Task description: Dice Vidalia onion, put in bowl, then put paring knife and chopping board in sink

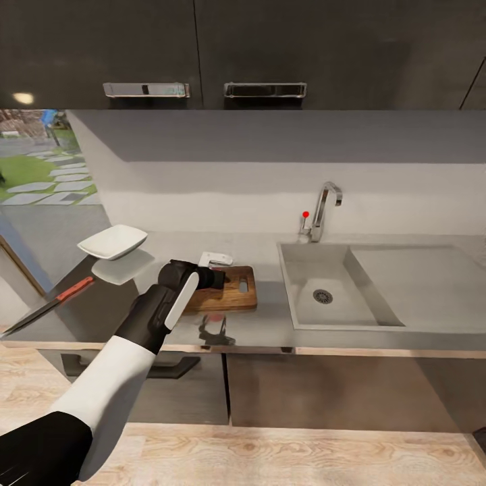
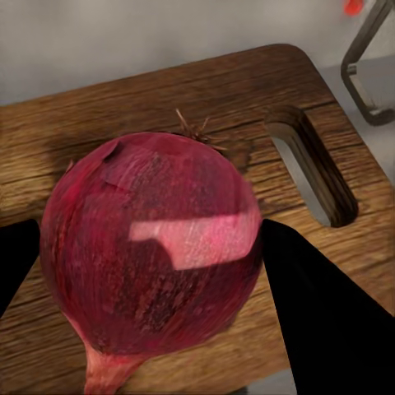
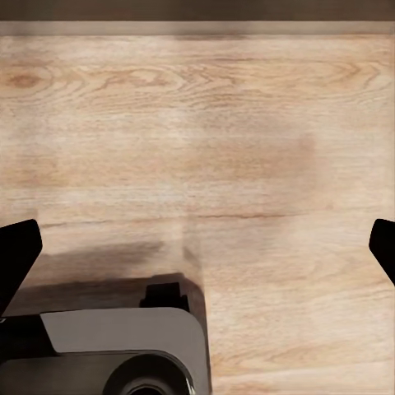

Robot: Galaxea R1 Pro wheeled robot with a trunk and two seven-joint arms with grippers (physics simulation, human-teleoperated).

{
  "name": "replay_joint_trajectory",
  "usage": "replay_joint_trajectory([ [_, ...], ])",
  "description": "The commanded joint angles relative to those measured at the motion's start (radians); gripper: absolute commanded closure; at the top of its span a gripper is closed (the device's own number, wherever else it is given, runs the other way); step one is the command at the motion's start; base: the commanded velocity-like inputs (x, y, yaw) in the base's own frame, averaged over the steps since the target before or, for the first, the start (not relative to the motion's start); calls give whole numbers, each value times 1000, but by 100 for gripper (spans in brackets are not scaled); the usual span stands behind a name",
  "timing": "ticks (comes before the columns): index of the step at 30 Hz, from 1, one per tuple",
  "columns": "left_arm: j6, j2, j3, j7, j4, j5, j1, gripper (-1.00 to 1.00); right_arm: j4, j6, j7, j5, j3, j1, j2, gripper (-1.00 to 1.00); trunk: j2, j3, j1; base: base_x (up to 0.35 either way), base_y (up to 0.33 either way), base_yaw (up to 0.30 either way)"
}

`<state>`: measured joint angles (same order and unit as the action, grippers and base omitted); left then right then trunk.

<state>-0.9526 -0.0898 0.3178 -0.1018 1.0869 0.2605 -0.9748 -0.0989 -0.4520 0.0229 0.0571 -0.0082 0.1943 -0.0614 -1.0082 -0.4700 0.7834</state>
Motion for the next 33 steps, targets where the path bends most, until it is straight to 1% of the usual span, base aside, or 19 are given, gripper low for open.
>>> replay_joint_trajectory([
  [1,-4,0,1,-10,1,11,-1,100,1,-4,-2,6,0,1,0,-100,-1,-1,0,-5,0,0],
  [9,-5,1,1,-10,-1,11,-1,100,1,-4,-1,6,1,1,1,-100,-1,-1,0,-1,57,0],
  [21,-5,1,1,-10,-6,10,-1,100,1,-4,-2,7,0,1,3,-100,-1,-2,0,0,4,0],
  [33,-5,2,1,-10,0,9,-1,100,2,-4,-3,7,1,1,3,-100,-1,-19,0,0,0,0],
])
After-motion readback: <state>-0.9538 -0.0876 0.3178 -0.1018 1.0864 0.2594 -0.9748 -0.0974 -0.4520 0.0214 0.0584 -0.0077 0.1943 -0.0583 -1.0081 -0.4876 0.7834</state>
